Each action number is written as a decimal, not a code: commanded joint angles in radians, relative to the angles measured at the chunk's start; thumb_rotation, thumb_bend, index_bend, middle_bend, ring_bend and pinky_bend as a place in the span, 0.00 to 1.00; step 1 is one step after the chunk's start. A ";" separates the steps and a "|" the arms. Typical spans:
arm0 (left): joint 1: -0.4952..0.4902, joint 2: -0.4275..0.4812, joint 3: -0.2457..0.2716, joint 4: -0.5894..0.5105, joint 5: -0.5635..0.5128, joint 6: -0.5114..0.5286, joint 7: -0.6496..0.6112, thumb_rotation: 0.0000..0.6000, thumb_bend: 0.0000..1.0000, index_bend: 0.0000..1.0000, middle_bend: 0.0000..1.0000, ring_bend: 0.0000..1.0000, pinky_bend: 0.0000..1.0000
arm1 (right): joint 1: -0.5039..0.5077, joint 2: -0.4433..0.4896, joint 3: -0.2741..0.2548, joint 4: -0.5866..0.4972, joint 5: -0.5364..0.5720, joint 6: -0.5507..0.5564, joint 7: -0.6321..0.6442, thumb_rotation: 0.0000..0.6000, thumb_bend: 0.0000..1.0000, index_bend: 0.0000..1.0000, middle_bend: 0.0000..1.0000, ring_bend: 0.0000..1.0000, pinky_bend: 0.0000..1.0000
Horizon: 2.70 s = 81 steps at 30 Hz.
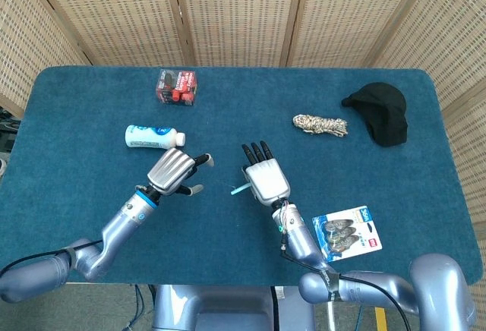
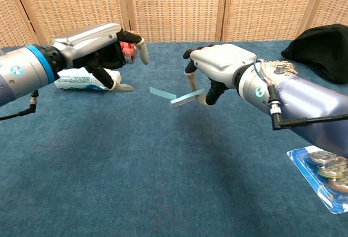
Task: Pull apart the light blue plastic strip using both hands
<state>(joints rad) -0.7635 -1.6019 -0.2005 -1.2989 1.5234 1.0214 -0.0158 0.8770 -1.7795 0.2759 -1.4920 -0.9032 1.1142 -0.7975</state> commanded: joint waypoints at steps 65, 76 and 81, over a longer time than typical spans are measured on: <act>-0.108 -0.207 -0.030 0.138 -0.146 -0.002 0.076 1.00 0.49 0.68 1.00 1.00 1.00 | 0.012 0.059 0.011 -0.073 0.073 0.034 0.061 1.00 0.57 0.65 0.09 0.00 0.00; -0.108 -0.207 -0.032 0.148 -0.158 0.003 0.087 1.00 0.68 0.78 1.00 1.00 1.00 | 0.014 0.073 0.010 -0.080 0.073 0.038 0.064 1.00 0.57 0.65 0.09 0.00 0.00; -0.082 -0.173 -0.017 0.175 -0.159 0.012 0.059 1.00 0.71 0.79 1.00 1.00 1.00 | 0.006 0.093 0.005 -0.073 0.070 0.037 0.073 1.00 0.57 0.65 0.09 0.00 0.00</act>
<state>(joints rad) -0.8584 -1.7928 -0.2273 -1.1340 1.3596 1.0266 0.0607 0.8855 -1.6905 0.2830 -1.5671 -0.8316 1.1525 -0.7284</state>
